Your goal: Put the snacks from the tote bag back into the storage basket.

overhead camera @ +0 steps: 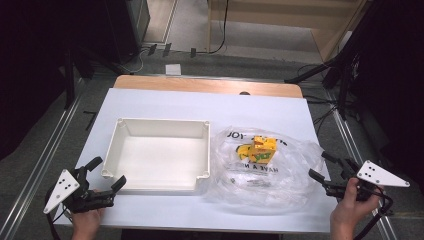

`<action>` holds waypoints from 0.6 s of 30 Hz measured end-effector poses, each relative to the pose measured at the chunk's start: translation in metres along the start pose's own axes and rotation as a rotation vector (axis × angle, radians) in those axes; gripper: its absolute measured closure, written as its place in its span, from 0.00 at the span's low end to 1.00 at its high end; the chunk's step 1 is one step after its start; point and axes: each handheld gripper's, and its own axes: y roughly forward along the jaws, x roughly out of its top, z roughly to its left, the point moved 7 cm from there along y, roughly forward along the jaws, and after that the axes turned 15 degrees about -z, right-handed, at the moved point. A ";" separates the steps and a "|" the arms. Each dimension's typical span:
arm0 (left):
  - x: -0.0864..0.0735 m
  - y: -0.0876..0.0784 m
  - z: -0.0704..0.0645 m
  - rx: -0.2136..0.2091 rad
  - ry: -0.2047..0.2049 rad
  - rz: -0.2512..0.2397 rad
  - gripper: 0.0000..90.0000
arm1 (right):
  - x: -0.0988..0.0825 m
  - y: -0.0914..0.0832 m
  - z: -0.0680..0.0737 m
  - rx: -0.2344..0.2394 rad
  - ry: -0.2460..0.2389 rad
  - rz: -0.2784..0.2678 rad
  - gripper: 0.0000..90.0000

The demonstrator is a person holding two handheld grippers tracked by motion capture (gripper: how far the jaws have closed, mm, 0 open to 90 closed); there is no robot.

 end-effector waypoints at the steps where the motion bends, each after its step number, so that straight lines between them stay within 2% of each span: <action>1: 0.000 0.000 0.000 -0.001 0.000 0.000 0.00 | -0.002 0.000 0.000 -0.005 -0.005 0.014 0.26; 3: 0.000 0.000 0.000 -0.001 -0.001 0.001 0.00 | -0.003 0.001 0.000 -0.005 -0.007 0.024 0.26; 4: 0.000 0.000 0.000 -0.002 -0.003 0.001 0.00 | -0.005 0.003 0.001 -0.005 -0.006 0.050 0.26; 6: 0.000 0.000 0.000 -0.002 -0.003 0.002 0.00 | -0.006 0.004 0.002 0.000 0.000 0.056 0.27; 7: 0.000 0.000 -0.001 -0.004 0.001 0.004 0.00 | -0.005 0.007 0.005 0.020 -0.003 0.096 0.33; 9: -0.001 0.000 -0.001 -0.005 0.006 0.006 0.00 | -0.003 0.011 0.008 0.033 0.002 0.118 0.35; 12: -0.001 0.000 -0.001 -0.005 0.007 0.009 0.00 | -0.003 0.016 0.009 0.053 0.002 0.147 0.36; 13: -0.001 0.000 -0.002 -0.005 0.009 0.010 0.00 | -0.004 0.020 0.009 0.065 0.010 0.180 0.36; 15: -0.001 0.000 -0.002 -0.006 0.009 0.011 0.00 | -0.005 0.021 0.008 0.068 0.010 0.184 0.36; 16: -0.001 0.000 -0.002 -0.006 0.009 0.011 0.00 | -0.006 0.026 0.008 0.092 0.011 0.208 0.36; 17: -0.001 0.000 -0.002 -0.006 0.009 0.011 0.00 | -0.006 0.026 0.008 0.092 0.011 0.208 0.36; 18: -0.001 0.000 -0.002 -0.005 0.008 0.011 0.00 | -0.006 0.030 0.010 0.120 0.001 0.240 0.39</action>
